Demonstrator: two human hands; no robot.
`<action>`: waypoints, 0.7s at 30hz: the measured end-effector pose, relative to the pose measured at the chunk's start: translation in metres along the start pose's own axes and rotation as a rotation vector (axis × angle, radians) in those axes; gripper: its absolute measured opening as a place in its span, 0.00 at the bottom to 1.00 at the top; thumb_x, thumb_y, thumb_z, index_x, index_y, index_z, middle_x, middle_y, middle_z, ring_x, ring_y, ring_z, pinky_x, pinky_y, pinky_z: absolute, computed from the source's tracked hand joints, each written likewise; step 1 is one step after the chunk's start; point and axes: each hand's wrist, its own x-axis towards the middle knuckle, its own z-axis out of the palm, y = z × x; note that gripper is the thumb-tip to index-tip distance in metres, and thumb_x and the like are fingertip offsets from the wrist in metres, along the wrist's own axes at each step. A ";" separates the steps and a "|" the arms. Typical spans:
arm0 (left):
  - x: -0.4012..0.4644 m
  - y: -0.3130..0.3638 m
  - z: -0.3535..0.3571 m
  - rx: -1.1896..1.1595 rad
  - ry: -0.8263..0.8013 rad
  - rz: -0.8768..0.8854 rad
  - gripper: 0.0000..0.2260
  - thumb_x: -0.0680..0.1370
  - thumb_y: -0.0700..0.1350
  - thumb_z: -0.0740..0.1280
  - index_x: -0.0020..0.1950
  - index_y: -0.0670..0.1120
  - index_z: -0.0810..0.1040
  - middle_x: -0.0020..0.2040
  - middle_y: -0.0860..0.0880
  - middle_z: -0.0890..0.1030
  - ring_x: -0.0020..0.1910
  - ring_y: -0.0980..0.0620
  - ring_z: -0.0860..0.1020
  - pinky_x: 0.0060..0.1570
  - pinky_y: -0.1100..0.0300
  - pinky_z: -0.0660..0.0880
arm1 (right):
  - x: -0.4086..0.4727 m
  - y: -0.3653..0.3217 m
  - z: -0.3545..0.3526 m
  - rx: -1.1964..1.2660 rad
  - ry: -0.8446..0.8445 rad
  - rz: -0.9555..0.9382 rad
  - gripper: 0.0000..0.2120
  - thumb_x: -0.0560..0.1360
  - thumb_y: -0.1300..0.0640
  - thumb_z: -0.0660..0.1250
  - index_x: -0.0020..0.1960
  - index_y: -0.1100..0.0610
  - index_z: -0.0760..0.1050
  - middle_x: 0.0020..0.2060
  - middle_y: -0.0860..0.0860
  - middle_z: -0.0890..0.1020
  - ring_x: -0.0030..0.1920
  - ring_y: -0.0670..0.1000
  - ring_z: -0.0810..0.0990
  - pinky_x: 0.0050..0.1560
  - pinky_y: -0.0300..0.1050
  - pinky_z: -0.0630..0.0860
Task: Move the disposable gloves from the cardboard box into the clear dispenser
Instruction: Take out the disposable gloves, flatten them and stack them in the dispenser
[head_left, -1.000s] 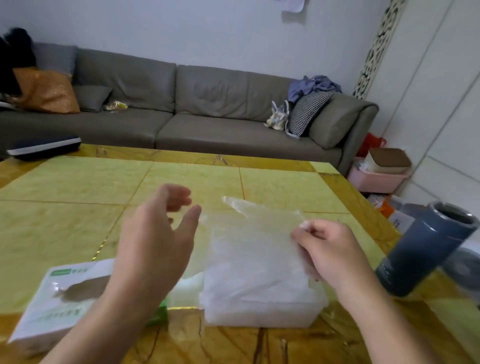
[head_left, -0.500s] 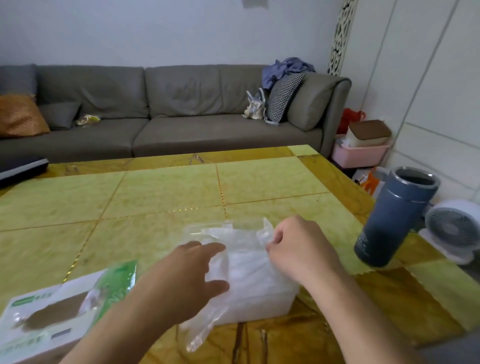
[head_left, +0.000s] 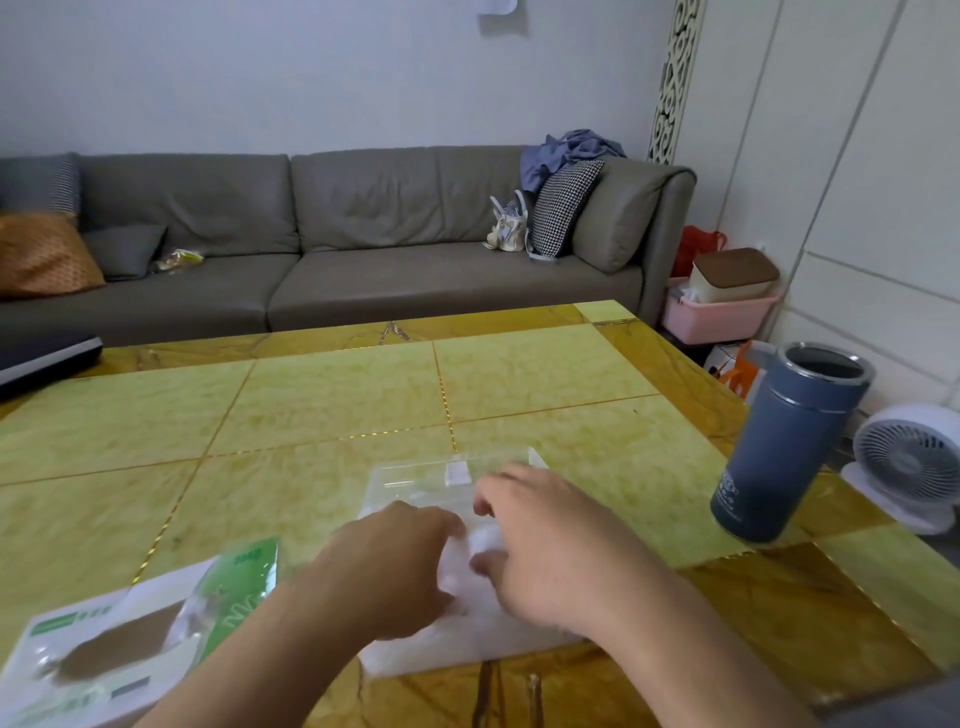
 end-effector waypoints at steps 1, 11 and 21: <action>0.000 -0.002 0.000 -0.003 -0.014 0.012 0.26 0.76 0.61 0.72 0.73 0.64 0.69 0.61 0.57 0.79 0.58 0.53 0.80 0.54 0.56 0.78 | 0.001 0.001 0.004 -0.011 -0.077 0.023 0.25 0.78 0.46 0.73 0.72 0.49 0.71 0.67 0.44 0.73 0.66 0.51 0.75 0.64 0.51 0.77; -0.019 -0.026 -0.033 -0.093 -0.076 0.127 0.27 0.77 0.49 0.75 0.74 0.63 0.71 0.56 0.66 0.77 0.54 0.67 0.75 0.59 0.66 0.76 | 0.028 -0.001 0.007 -0.190 -0.315 0.178 0.30 0.70 0.44 0.80 0.69 0.48 0.77 0.66 0.48 0.77 0.56 0.53 0.81 0.49 0.47 0.77; -0.024 0.025 -0.020 0.115 -0.142 -0.099 0.06 0.83 0.50 0.66 0.54 0.50 0.71 0.56 0.49 0.77 0.56 0.47 0.79 0.47 0.56 0.72 | 0.038 -0.013 0.007 -0.369 -0.460 0.147 0.20 0.77 0.45 0.75 0.65 0.49 0.77 0.59 0.51 0.79 0.61 0.55 0.81 0.50 0.47 0.71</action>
